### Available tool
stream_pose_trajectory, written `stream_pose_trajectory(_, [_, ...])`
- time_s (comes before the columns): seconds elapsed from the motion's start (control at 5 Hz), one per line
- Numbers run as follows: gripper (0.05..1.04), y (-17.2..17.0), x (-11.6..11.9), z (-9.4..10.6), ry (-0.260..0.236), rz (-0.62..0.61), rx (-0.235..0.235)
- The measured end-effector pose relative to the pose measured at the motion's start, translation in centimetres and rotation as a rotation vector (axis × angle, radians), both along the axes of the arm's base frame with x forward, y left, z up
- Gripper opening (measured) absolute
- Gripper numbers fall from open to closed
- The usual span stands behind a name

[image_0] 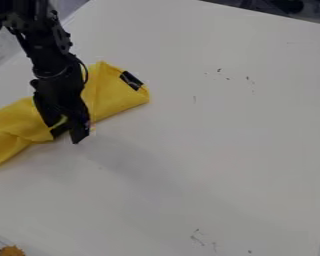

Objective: Unfold cloth from right to left

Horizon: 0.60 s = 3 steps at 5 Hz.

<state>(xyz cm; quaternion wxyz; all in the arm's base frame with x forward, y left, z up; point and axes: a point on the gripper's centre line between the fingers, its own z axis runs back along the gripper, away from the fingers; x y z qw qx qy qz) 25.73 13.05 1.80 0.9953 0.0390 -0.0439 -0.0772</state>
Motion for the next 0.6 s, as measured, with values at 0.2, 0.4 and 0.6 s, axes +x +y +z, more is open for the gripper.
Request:
stream_pose_trajectory(0.2, [0.822,0.23,-0.11,-0.62,-0.001,0.006,-0.018])
stream_pose_trajectory(0.4, [0.513,0.41,-0.07,-0.59,-0.004,-0.010,-0.010])
stream_pose_trajectory(0.6, [0.248,0.58,0.15,-0.36,-0.001,-0.024,0.003])
